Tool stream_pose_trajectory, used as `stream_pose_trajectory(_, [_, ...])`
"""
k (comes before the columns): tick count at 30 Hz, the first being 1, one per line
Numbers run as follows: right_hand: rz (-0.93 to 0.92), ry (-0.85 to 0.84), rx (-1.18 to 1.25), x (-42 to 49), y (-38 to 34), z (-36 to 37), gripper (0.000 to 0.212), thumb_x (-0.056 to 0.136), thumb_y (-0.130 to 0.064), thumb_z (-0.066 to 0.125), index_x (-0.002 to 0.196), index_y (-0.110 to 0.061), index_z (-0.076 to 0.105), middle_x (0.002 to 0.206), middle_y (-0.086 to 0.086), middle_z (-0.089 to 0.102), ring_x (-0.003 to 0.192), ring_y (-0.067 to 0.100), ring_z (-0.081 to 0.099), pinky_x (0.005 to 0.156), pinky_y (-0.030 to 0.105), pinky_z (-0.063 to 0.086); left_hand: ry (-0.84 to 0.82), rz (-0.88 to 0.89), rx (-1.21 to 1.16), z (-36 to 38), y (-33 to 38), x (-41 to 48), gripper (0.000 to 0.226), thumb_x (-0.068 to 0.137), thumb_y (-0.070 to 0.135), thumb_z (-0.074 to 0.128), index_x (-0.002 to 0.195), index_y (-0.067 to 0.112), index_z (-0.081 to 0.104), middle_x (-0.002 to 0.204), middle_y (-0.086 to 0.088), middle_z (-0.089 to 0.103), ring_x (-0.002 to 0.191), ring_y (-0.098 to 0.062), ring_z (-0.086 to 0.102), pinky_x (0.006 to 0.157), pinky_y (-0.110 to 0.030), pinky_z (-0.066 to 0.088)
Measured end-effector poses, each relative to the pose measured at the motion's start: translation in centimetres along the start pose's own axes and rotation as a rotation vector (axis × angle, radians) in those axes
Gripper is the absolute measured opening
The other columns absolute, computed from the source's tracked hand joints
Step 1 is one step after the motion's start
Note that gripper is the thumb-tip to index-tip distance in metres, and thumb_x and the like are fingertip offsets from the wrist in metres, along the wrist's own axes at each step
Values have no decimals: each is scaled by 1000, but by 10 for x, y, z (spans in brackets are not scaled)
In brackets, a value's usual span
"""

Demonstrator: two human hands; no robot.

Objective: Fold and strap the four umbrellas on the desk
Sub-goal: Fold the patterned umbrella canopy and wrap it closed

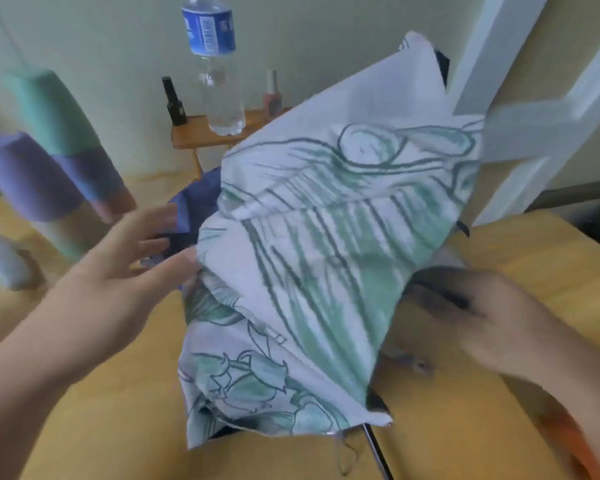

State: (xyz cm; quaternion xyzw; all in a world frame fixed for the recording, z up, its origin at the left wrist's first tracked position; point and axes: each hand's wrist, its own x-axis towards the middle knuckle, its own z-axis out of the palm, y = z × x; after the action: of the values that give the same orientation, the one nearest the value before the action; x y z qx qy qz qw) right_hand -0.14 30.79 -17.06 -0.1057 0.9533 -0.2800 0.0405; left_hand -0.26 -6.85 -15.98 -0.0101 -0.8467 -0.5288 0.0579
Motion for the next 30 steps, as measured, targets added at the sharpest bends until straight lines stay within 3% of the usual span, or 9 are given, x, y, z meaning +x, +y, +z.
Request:
stream_pose_trajectory(3, [-73,61,0,-14,-15,4,41,92,-69,41,88,-42,72,80,-9,73,72,7,68,69,43,57,-132,80,-115,19,9,-16,65,70,58,76,131,46,57,127,11,70,117,-13,67,99,-52,53])
stream_pose_trajectory(6, [-126,80,-135,-37,-46,3,28,92,-64,42,77,-60,66,70,-34,64,70,-11,60,59,20,44,-96,175,-21,20,8,-42,68,66,59,87,126,48,58,118,22,72,106,-2,70,92,-35,58])
stream_pose_trajectory(9, [-160,126,-292,-67,-69,0,39,94,-69,49,83,-39,73,74,-19,68,66,0,61,62,35,53,-13,254,231,16,5,-84,63,77,58,81,133,45,56,127,31,63,116,5,60,98,-25,47])
stream_pose_trajectory(12, [-166,134,-468,-101,-102,-1,52,91,-69,53,76,-21,71,71,-4,67,68,16,63,62,36,53,-58,406,487,7,7,-133,58,86,52,70,140,34,58,148,16,51,142,-9,42,118,-31,34])
stream_pose_trajectory(15, [-169,146,-566,-128,-128,6,47,89,-59,58,72,-15,63,70,1,63,69,24,61,59,35,47,-235,234,716,5,18,-182,62,68,65,56,116,29,70,119,6,70,114,-19,62,101,-34,48])
stream_pose_trajectory(18, [-157,231,-707,-148,-150,8,44,90,-57,56,66,-20,53,66,-4,51,66,25,53,55,30,37,-285,64,667,5,21,-205,85,51,88,64,118,36,70,114,11,71,105,-16,65,98,-36,52])
stream_pose_trajectory(24, [-194,466,-1012,-146,-187,-7,41,95,-43,45,71,-13,58,75,1,61,74,31,59,59,30,39,-323,-14,488,12,30,-234,79,74,80,66,130,24,64,128,5,64,112,-19,60,97,-30,46])
stream_pose_trajectory(27, [-166,411,-1081,-136,-208,-16,34,95,-31,47,66,-13,49,74,3,55,72,30,55,63,32,40,-468,-16,893,-22,58,-255,75,79,89,44,100,22,67,95,3,67,89,-18,59,84,-31,49])
stream_pose_trajectory(30, [-181,337,-1136,-120,-230,-12,33,93,-27,50,63,-18,40,65,-1,43,69,28,51,66,32,41,-219,122,819,-73,90,-272,77,75,89,47,78,17,76,65,2,72,61,-14,68,70,-37,61])
